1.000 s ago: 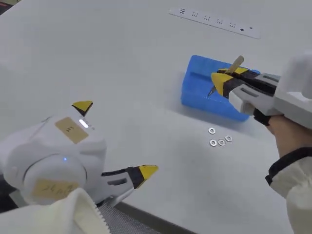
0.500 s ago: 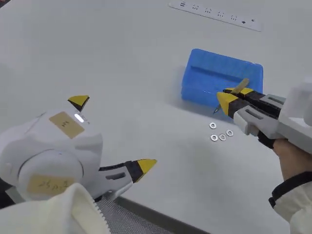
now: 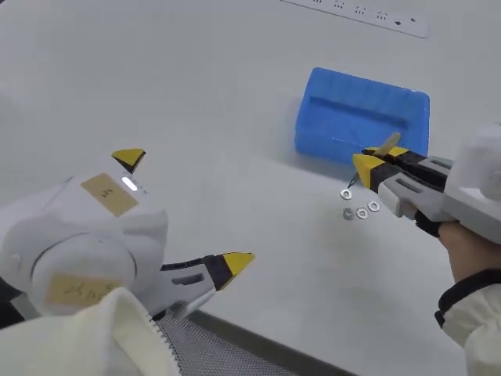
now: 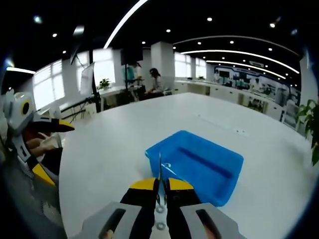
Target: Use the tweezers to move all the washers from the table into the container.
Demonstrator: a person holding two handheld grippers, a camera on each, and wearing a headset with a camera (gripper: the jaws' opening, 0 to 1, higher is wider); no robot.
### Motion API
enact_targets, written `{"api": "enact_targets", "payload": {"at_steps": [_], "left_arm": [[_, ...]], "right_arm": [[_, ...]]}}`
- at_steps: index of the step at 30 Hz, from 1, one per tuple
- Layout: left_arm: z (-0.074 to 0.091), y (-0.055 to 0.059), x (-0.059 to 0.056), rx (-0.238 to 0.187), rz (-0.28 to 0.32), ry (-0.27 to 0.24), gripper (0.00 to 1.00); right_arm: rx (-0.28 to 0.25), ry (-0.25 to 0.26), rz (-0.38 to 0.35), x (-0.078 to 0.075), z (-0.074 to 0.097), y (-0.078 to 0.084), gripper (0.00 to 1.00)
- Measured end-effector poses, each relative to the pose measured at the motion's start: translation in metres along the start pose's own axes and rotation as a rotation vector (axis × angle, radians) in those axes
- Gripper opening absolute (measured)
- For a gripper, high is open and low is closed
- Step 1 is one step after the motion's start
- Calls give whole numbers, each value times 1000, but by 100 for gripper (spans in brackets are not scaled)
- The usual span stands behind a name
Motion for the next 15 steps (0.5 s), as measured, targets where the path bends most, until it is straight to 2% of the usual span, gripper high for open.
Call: {"api": "enact_targets", "payload": {"at_steps": [6, 10, 15], "left_arm": [[0, 0, -1, 4, 0, 0, 98], [-1, 2, 3, 6, 0, 2, 98], [-1, 0, -1, 10, -2, 1, 98]], "right_arm": [[14, -2, 11, -1, -2, 3, 4], [25, -3, 15, -1, -4, 7, 4], [19, 1, 19, -1, -3, 9, 4]]}}
Point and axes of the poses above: the centre of the closed fingertips' face, and the gripper's own axes: z roughly backward along the fingers, x roughly to its left, y roughly out of its underside, the point moved 9 cm from there along z, roughly backward along the fingers, and after that the axes turned 5 degrees about z, right-handed, at the moved point
